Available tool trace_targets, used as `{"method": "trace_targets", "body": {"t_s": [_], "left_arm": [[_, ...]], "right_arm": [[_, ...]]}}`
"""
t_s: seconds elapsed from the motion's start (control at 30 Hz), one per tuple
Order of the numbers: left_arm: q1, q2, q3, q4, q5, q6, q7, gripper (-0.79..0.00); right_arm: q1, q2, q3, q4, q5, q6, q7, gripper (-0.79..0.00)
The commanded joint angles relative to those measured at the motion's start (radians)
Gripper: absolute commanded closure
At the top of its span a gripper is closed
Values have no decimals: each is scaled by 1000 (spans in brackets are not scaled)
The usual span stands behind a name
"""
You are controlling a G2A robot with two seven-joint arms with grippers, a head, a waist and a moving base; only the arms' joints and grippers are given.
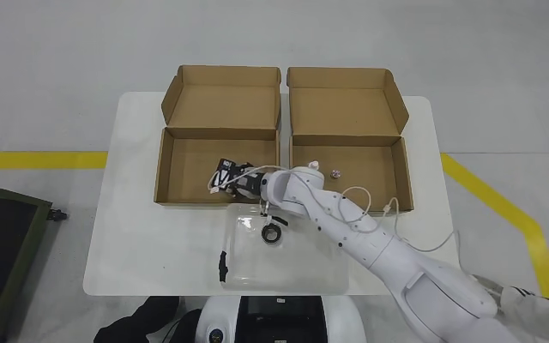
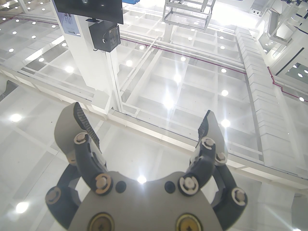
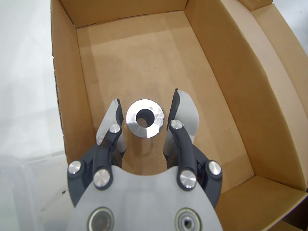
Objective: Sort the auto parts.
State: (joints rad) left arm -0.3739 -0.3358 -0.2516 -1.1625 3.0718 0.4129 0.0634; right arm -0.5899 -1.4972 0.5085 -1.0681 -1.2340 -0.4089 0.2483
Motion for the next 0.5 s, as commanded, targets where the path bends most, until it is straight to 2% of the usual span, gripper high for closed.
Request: {"method": "trace_targets", "body": {"t_s": [0.0, 0.13, 0.23, 0.3, 0.4, 0.47], "left_arm": [[0, 0, 0, 0, 0, 0, 0, -785], [0, 0, 0, 0, 0, 0, 0, -785], [0, 0, 0, 0, 0, 0, 0, -785], [0, 0, 0, 0, 0, 0, 0, -785], [0, 0, 0, 0, 0, 0, 0, -785], [0, 0, 0, 0, 0, 0, 0, -785]], "right_arm": [[-1, 2, 12, -17, -6, -3, -3, -422], [-12, 14, 50, -91, -22, -19, 14, -496], [-31, 29, 85, -167, -37, -36, 48, -520], [-49, 42, 110, -227, -49, -56, 77, -579], [-88, 64, 155, -316, -62, -90, 115, -557], [-122, 80, 187, -382, -72, -117, 142, -573]]}}
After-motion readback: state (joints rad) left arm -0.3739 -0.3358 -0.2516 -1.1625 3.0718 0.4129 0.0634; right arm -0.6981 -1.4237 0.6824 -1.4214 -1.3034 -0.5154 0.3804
